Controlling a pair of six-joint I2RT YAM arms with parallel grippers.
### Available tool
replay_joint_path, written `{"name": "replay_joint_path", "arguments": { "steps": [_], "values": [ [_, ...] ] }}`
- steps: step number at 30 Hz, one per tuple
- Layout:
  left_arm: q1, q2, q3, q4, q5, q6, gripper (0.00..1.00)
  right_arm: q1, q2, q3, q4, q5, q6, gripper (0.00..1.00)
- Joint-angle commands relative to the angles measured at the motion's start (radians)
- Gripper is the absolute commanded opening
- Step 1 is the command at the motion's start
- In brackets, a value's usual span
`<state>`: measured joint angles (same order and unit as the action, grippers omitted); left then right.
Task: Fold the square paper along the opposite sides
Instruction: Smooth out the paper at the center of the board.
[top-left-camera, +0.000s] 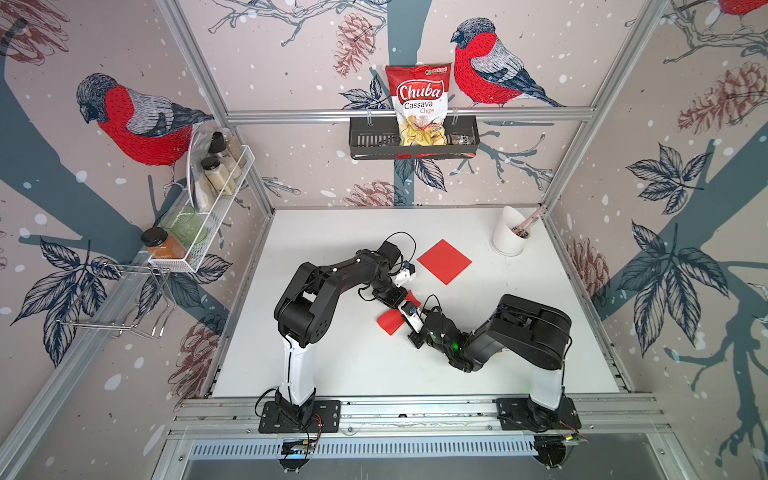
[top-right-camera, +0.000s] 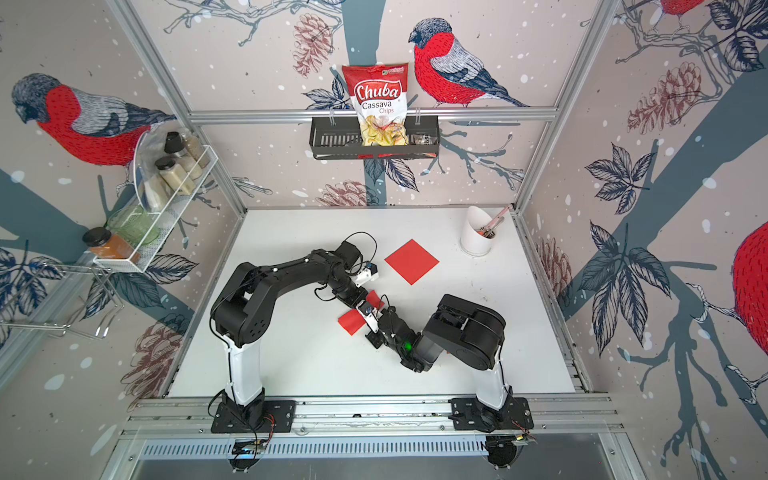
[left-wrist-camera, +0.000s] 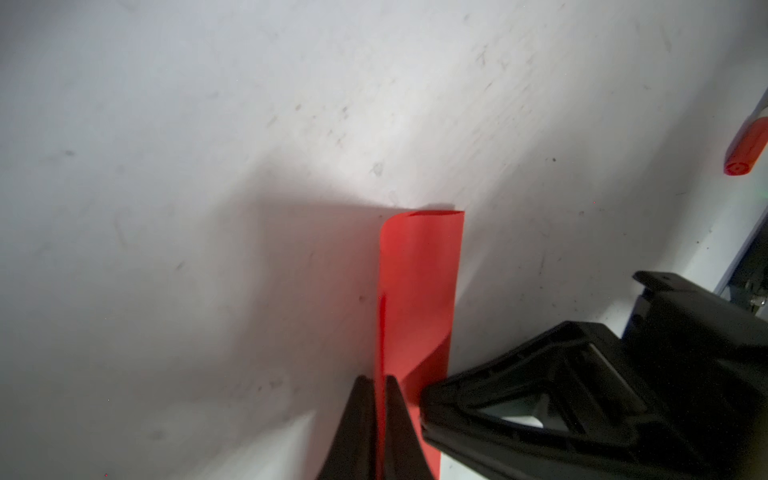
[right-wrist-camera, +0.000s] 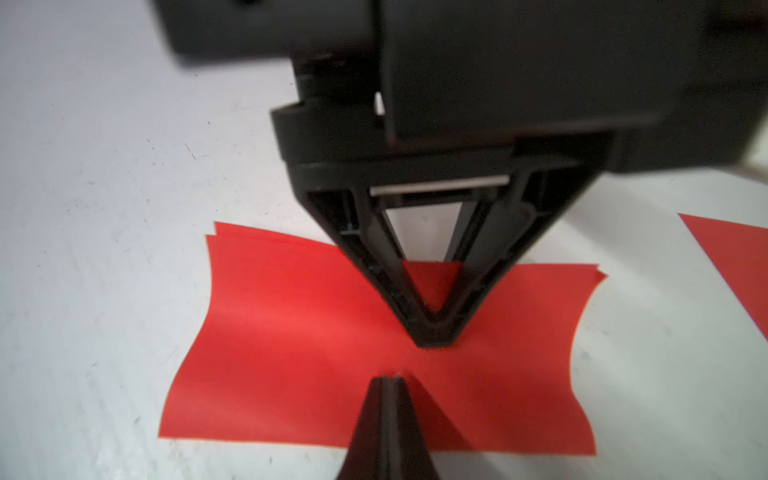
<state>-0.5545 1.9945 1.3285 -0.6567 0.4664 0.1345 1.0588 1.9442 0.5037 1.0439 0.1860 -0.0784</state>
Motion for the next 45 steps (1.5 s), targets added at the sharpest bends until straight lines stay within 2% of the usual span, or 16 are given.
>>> {"name": "replay_joint_path", "arguments": {
  "steps": [1,13,17,18,19,26,33,40,45],
  "values": [
    [-0.001,-0.017,-0.009,-0.005,-0.015,-0.003,0.17,0.003,0.024,-0.007,-0.182,0.048,0.038,0.04],
    [0.019,-0.022,-0.029,0.011,-0.045,-0.019,0.22,0.006,0.004,-0.029,-0.189,0.049,0.098,0.02],
    [0.022,-0.009,-0.009,0.004,-0.041,-0.021,0.1,0.013,0.004,-0.028,-0.184,0.049,0.098,0.02],
    [0.022,-0.004,-0.003,0.001,-0.036,-0.021,0.03,0.013,0.003,-0.027,-0.184,0.049,0.099,0.02],
    [0.022,0.001,0.001,-0.001,-0.032,-0.021,0.0,0.014,-0.001,-0.027,-0.184,0.047,0.1,0.02],
    [0.022,-0.003,-0.007,0.004,-0.039,-0.026,0.0,0.018,-0.026,0.003,-0.23,0.075,0.078,0.02],
    [0.022,-0.016,-0.044,0.026,-0.084,-0.029,0.0,-0.003,-0.017,0.038,-0.321,0.088,0.113,0.01],
    [0.021,-0.006,-0.063,0.043,-0.1,-0.021,0.0,-0.064,-0.068,-0.003,-0.285,0.049,0.195,0.0],
    [0.019,-0.021,-0.082,0.056,-0.103,-0.016,0.0,-0.1,-0.081,-0.02,-0.247,0.008,0.198,0.01]
  ]
}}
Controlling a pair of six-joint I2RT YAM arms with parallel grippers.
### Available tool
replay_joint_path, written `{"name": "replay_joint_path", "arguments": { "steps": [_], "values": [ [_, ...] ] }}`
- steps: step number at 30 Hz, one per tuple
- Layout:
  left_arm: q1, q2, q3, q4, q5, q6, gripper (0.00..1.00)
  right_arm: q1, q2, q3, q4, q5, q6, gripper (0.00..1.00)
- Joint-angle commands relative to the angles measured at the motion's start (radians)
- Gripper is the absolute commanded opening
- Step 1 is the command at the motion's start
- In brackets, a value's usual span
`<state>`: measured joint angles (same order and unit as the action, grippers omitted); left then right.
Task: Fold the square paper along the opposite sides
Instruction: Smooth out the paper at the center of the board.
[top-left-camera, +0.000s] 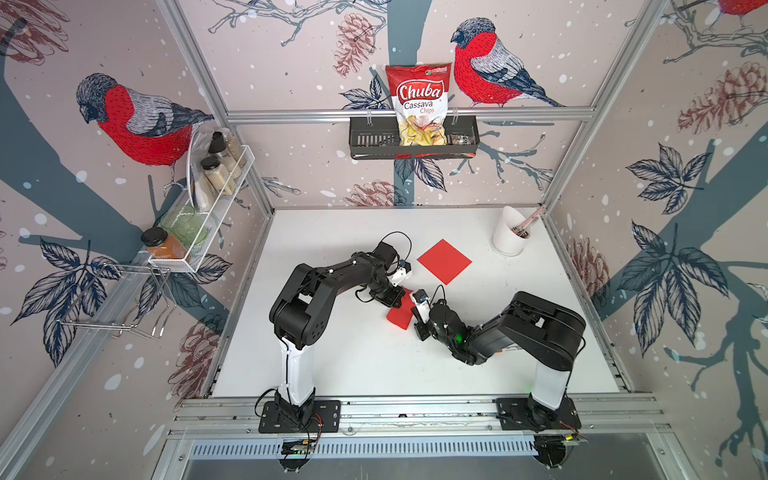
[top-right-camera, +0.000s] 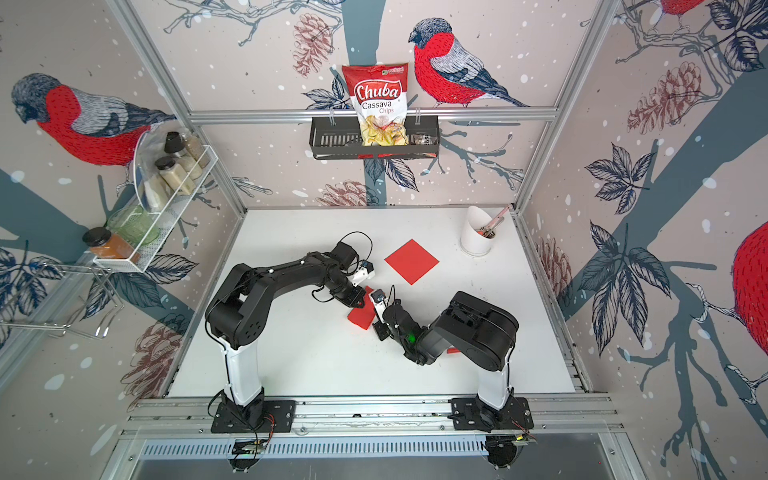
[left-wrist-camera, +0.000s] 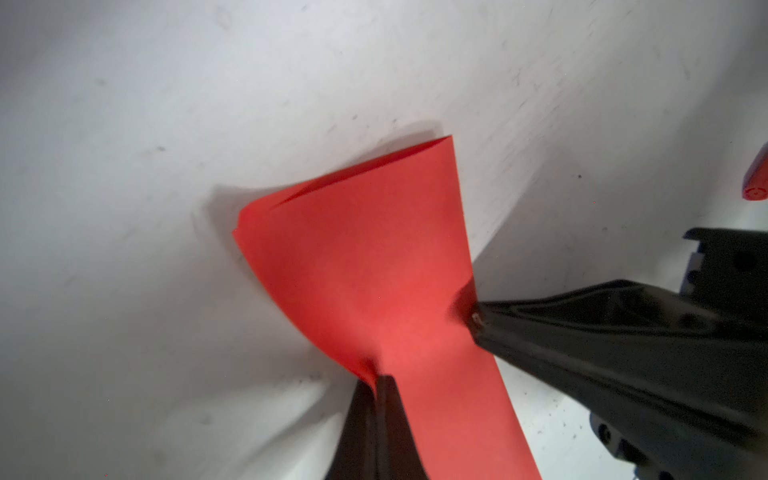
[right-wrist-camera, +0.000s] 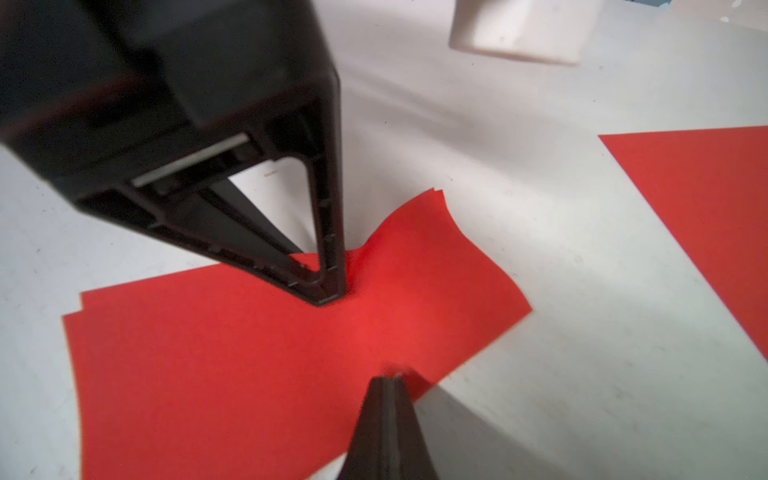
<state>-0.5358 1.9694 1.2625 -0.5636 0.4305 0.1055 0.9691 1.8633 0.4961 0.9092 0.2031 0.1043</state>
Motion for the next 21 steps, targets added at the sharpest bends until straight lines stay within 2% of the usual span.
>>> {"name": "replay_joint_path", "arguments": {
  "steps": [1,5,10,14,21],
  "values": [
    [-0.001,0.001,-0.019,-0.037,-0.064,0.015,0.0,-0.013,-0.009,-0.017,-0.104,-0.014,0.007,0.01],
    [-0.01,-0.029,-0.04,-0.024,-0.056,0.034,0.0,-0.034,-0.072,-0.083,0.028,-0.036,-0.045,0.0],
    [-0.023,-0.091,-0.085,0.002,-0.065,0.07,0.0,-0.019,-0.101,-0.178,0.252,0.01,-0.134,0.0],
    [-0.027,-0.095,-0.087,-0.001,-0.076,0.091,0.0,0.008,-0.069,-0.169,0.31,0.038,-0.164,0.0],
    [-0.035,-0.119,-0.102,0.009,-0.088,0.108,0.0,0.023,0.016,-0.096,0.31,0.001,-0.166,0.0]
  ]
}}
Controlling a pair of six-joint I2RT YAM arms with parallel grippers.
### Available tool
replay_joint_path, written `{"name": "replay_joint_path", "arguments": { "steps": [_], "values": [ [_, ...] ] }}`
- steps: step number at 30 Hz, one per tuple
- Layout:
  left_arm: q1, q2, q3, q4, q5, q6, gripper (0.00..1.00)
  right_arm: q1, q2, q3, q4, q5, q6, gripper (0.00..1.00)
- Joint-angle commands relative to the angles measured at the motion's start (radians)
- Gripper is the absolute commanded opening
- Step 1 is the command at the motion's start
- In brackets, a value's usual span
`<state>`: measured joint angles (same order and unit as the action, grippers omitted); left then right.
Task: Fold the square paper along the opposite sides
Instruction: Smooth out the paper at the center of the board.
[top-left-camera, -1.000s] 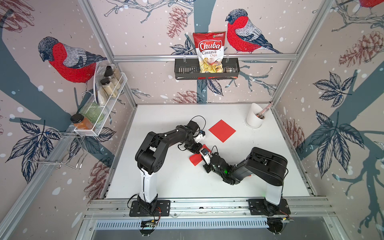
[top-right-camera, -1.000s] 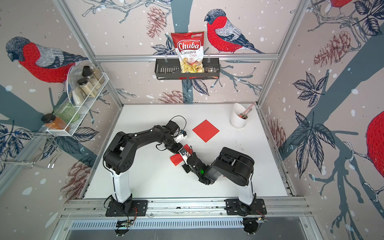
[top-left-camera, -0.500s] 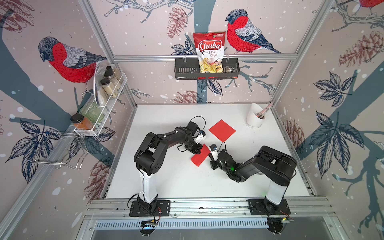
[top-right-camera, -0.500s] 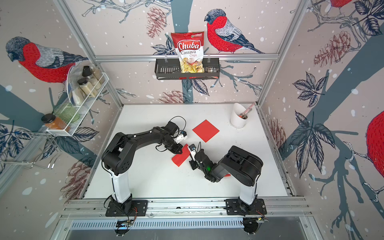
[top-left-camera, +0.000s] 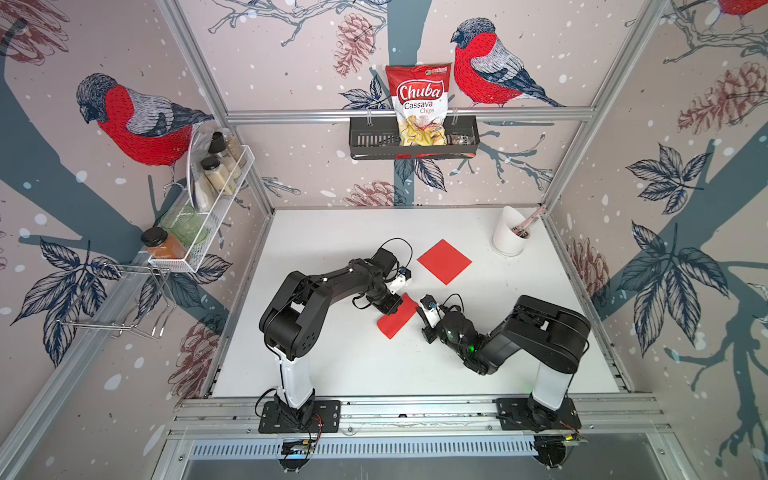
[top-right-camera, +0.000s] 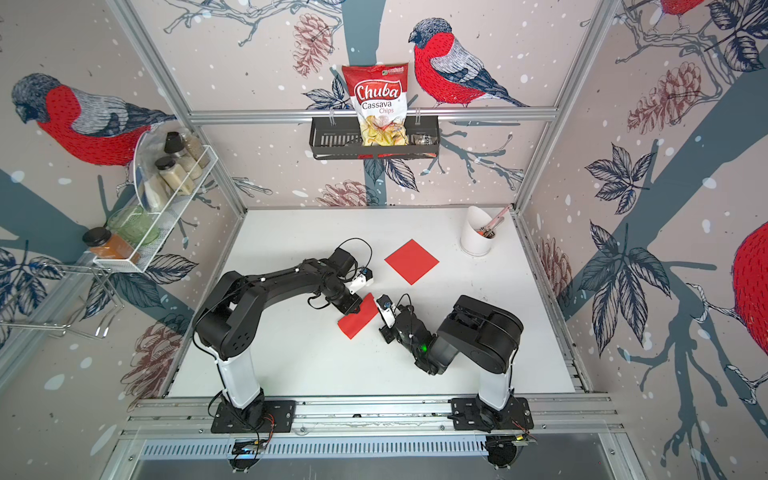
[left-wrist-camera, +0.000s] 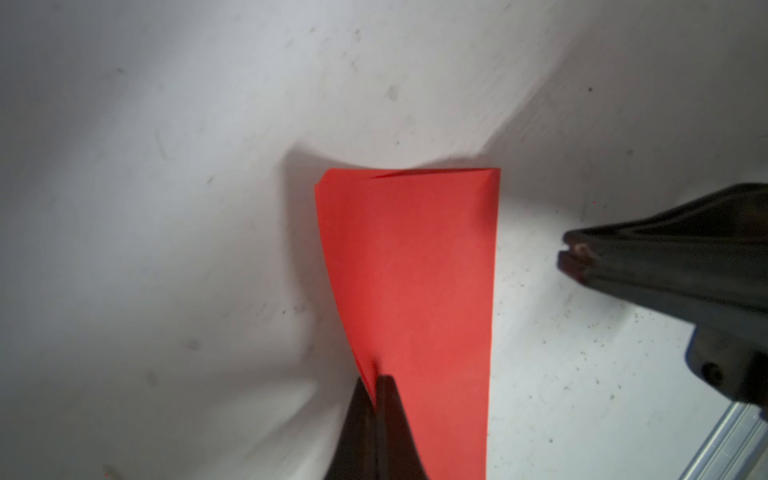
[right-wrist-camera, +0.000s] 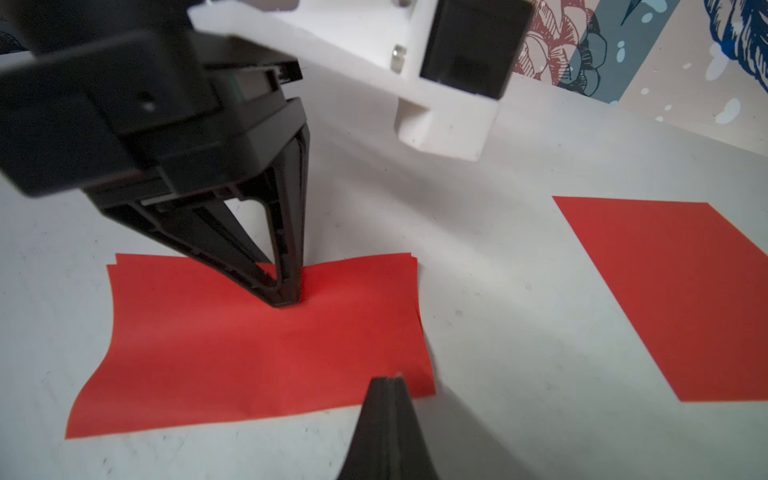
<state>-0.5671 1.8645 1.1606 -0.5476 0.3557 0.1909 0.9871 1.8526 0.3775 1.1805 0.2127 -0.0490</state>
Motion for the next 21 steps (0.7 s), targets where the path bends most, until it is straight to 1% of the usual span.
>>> {"name": "replay_joint_path", "arguments": {
  "steps": [1,6,12,18,21],
  "values": [
    [-0.004,-0.014,0.0,-0.006,-0.011,0.022,0.0,0.007,0.037,0.035,0.03,-0.015,-0.011,0.0],
    [-0.004,-0.014,0.003,-0.007,-0.008,0.022,0.0,0.029,0.08,0.081,-0.019,-0.029,0.009,0.0],
    [-0.004,-0.013,0.001,-0.006,-0.008,0.025,0.0,0.03,0.126,0.101,-0.062,-0.001,0.043,0.0],
    [-0.004,-0.021,-0.009,0.001,-0.019,0.024,0.0,0.007,0.122,0.115,-0.131,0.034,0.089,0.0],
    [-0.004,-0.022,-0.013,0.003,-0.029,0.022,0.0,-0.001,0.106,0.133,-0.197,0.057,0.106,0.0]
  ]
}}
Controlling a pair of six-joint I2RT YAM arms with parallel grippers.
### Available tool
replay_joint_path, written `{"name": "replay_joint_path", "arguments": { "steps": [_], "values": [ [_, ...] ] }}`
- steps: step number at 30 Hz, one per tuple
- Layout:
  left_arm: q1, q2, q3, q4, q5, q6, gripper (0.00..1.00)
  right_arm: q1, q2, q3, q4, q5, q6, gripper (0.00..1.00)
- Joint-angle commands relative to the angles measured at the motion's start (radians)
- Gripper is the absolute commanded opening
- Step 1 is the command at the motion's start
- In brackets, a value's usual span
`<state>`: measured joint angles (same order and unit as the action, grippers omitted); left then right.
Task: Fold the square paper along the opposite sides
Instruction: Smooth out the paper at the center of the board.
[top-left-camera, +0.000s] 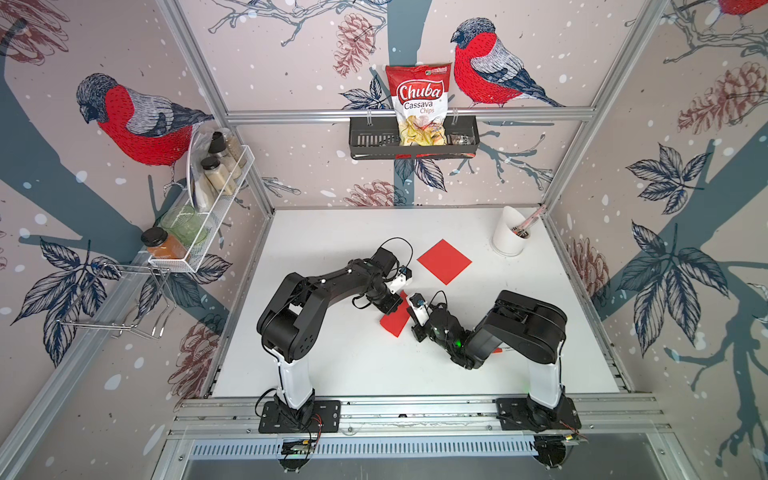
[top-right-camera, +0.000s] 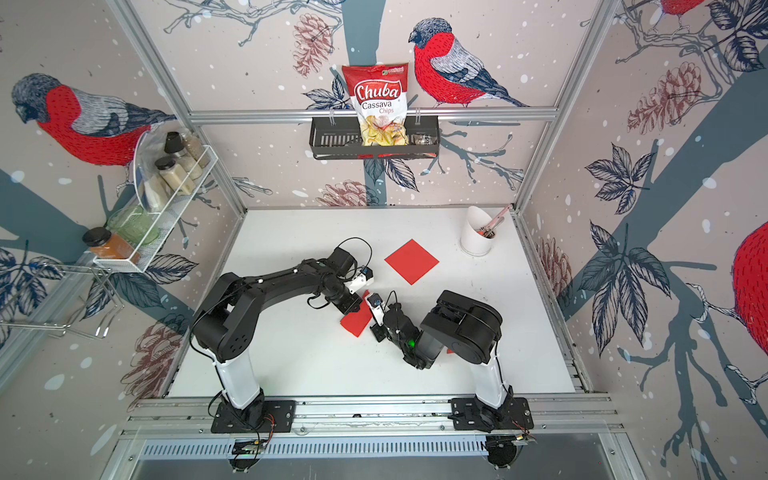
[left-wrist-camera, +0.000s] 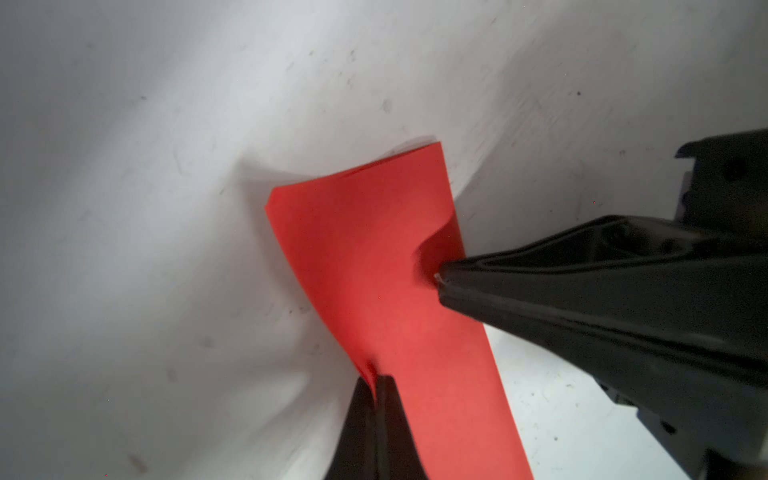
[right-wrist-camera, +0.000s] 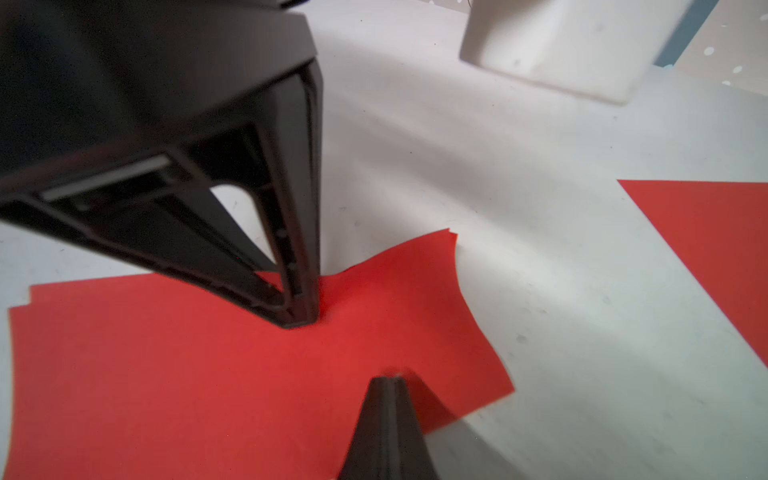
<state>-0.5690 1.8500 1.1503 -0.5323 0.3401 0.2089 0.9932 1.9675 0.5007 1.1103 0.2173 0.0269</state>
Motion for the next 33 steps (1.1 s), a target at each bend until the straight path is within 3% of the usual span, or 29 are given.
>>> {"name": "replay_joint_path", "arguments": {
  "steps": [1,21,27,33],
  "values": [
    [-0.002,-0.008,-0.004,-0.011,-0.014,0.003,0.0,-0.009,-0.013,0.014,-0.138,0.057,0.032,0.0],
    [-0.002,-0.02,-0.011,-0.004,-0.029,-0.015,0.0,-0.112,-0.033,-0.001,-0.184,0.048,0.056,0.0],
    [0.022,-0.024,0.008,-0.002,-0.106,-0.118,0.0,-0.074,-0.202,-0.038,-0.108,-0.02,0.031,0.0],
    [0.054,-0.058,-0.047,0.05,-0.169,-0.276,0.0,0.014,-0.153,-0.011,-0.005,-0.104,0.047,0.0]
  ]
}}
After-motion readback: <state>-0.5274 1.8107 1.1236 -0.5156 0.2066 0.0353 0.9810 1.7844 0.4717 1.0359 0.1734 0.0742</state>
